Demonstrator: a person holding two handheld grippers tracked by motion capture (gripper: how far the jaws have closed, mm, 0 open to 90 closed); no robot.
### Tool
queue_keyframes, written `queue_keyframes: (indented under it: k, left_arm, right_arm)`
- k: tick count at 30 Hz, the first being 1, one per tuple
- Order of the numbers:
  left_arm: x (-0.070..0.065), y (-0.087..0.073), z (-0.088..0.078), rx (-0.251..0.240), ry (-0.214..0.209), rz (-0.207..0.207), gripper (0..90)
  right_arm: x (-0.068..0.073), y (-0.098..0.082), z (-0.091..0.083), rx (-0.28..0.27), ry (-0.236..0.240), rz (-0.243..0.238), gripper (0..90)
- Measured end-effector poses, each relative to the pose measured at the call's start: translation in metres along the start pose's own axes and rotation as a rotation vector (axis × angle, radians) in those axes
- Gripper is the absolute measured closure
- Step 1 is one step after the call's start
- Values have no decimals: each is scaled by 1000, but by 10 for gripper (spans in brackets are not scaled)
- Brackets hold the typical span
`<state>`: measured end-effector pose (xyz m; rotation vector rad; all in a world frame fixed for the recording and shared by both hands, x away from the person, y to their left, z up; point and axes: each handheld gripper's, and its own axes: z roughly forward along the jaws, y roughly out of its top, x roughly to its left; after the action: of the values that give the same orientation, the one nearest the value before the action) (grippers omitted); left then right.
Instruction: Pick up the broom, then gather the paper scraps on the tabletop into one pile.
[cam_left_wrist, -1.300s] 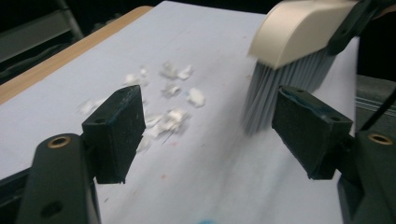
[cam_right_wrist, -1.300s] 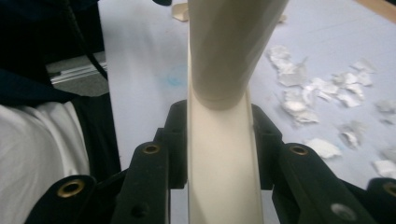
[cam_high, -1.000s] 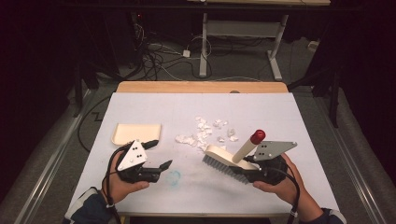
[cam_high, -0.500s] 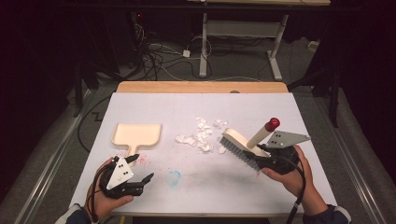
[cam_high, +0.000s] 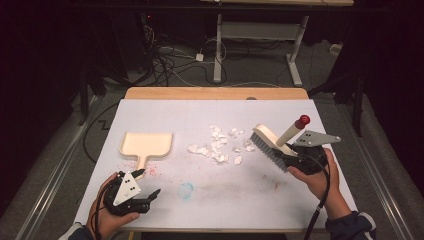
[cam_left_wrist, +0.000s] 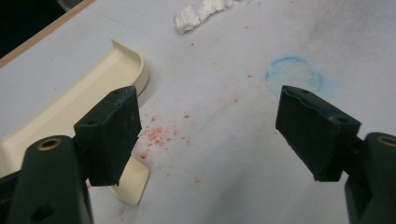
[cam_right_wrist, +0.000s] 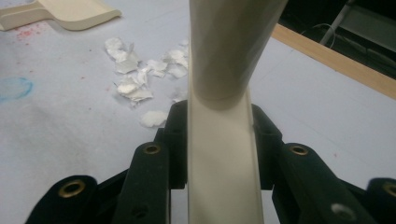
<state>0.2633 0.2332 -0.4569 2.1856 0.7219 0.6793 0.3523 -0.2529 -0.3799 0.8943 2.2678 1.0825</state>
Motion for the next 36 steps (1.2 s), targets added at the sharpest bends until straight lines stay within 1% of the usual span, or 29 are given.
queue_keyframes:
  k: [3,8,14,18,28,34,36]
  left_arm:
    - [-1,-1,0,3,-3,1,215]
    - [-1,-3,-1,10,-8,-2,215]
    - [-1,-4,0,16,-15,0,215]
    - [-2,-4,1,28,-24,6,216]
    - [-2,-4,2,37,-39,13,215]
    - [-3,-4,2,36,-42,10,216]
    - [-3,-4,3,36,-42,8,216]
  right_arm:
    - [-3,-1,4,2,-14,-7,678]
    - [-7,-3,8,8,-43,-6,678]
    - [-8,-3,14,23,-55,-13,678]
    - [-10,-3,16,23,-55,-11,678]
    - [-11,-5,20,31,-61,-5,678]
    - [-11,-5,25,31,-58,-5,678]
    - [-12,-3,28,31,-60,-19,678]
